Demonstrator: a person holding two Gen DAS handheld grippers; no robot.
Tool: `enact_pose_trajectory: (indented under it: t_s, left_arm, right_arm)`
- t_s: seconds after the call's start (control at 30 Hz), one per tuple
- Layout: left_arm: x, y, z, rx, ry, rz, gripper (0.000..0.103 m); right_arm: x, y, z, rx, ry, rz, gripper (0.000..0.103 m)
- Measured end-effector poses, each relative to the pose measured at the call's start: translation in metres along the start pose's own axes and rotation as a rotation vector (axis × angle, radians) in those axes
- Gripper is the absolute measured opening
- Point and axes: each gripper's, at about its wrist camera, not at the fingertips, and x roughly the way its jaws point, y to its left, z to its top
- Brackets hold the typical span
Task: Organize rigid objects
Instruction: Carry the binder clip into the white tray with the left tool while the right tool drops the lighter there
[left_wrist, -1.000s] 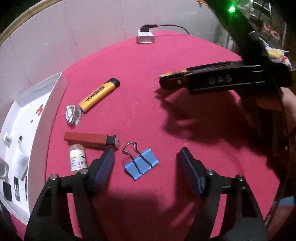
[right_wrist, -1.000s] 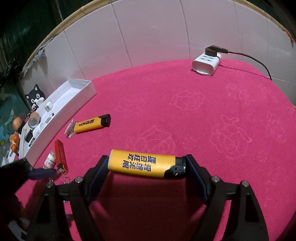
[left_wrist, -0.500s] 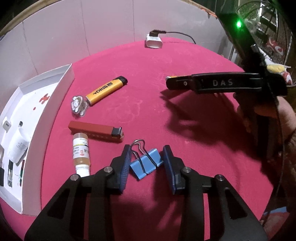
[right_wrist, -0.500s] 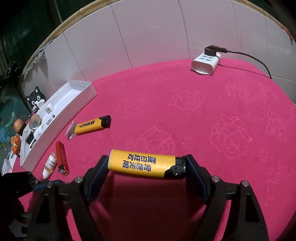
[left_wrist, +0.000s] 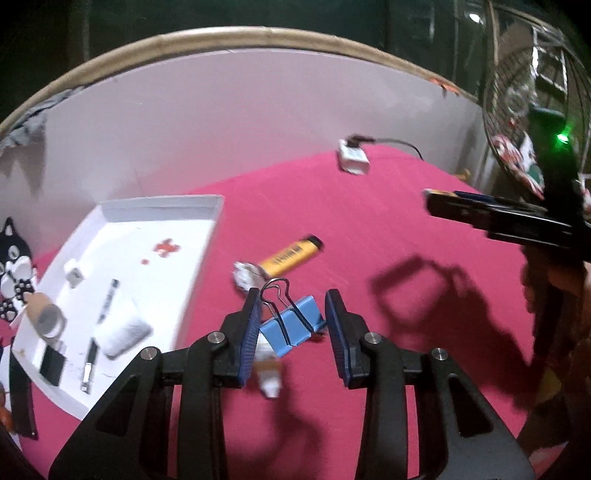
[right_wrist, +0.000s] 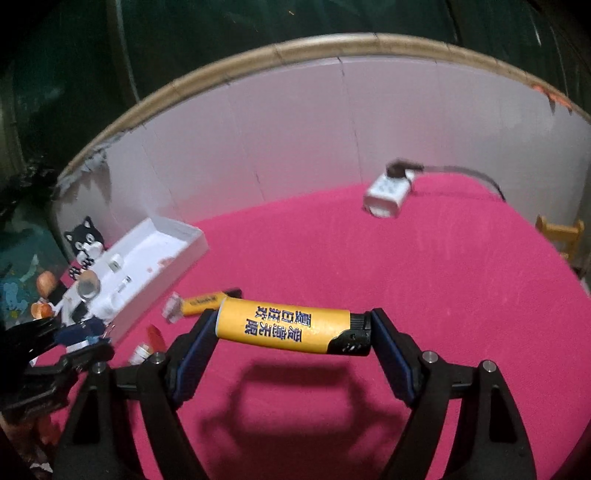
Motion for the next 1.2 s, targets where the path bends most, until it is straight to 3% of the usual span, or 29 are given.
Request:
enact_pose_trajectory:
  t_s: [0.7,1.0,1.2]
  left_arm:
    - [-0.060,0.117,0.019,-0.148,-0.170,0.203,0.034]
    - [-0.064,0.161,0.021,-0.206,-0.181,0.284,0.034]
    - [-0.053,0.184,0.026,-0.221,-0.165,0.318,0.034]
  right_arm:
    - [-0.018,0.136,0.069,-0.225,-0.131,0.163,0.082]
    - [0.008,0.174,0.082,-0.242,-0.096,0.245,0.082]
    - [0.030,0.197,0.086,-0.266,-0.070,0.257,0.082]
